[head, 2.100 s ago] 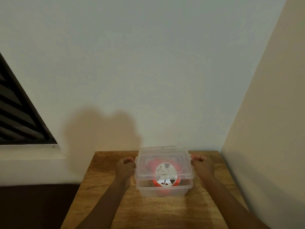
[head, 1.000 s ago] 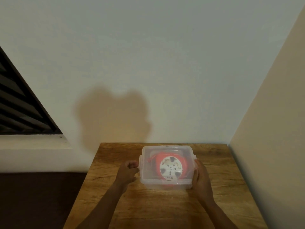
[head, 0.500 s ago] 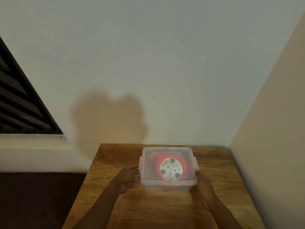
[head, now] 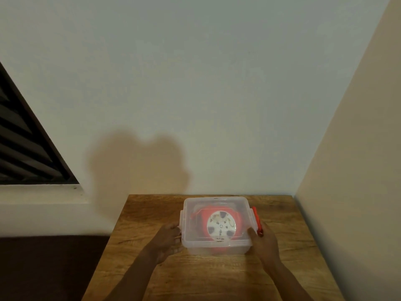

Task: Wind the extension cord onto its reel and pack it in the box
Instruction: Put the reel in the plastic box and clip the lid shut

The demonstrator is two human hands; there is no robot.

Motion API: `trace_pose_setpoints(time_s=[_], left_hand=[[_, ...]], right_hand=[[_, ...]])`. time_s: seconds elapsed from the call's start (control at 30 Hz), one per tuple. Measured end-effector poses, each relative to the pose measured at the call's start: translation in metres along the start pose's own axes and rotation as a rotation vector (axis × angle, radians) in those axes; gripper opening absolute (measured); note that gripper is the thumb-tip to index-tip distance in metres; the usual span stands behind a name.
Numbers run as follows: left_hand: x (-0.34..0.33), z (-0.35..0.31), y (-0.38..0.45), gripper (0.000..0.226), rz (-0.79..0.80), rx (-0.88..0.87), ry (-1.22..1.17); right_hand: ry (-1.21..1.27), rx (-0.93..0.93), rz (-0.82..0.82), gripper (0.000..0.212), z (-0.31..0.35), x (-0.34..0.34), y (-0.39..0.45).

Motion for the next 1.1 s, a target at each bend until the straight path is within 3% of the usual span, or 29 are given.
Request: trace_pose_setpoints(time_s=[0.17,0.47,0.77,0.87,1.1], left_hand=[[-0.001,0.003,0.004,0.023,0.024,-0.006,-0.013],[0.001,0.0,0.012,0.027,0.028,0.003,0.016],[-0.004,-0.019,0.014,0.021,-0.063,-0.389,0.519],[-0.01,-0.022,0.01,0.018,-0.109,-0.447,0.719],[-0.011,-0.029,0.005,0.027,-0.18,-0.489,0.806]], right_hand=[[-0.043,0.067,-0.103,0.027,0.0,-0.005,-0.002],[-0.134,0.178,-0.143,0.039,0.006,-0.01,-0.008],[-0.133,0.211,-0.142,0.041,0.011,-0.011,-0.011],[-0.138,0.209,-0.141,0.041,0.011,-0.012,-0.011],[-0.143,0.193,-0.157,0.04,0.011,-0.013,-0.012]])
Point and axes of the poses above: each hand's wrist, its own y-axis towards the middle knuckle, its own x-axis out of the back of the hand, z = x × y, the point moved 7 cm from there along y, towards the middle knuckle, and after that the axes turned 15 degrees about -x, right-handed, at the moved point
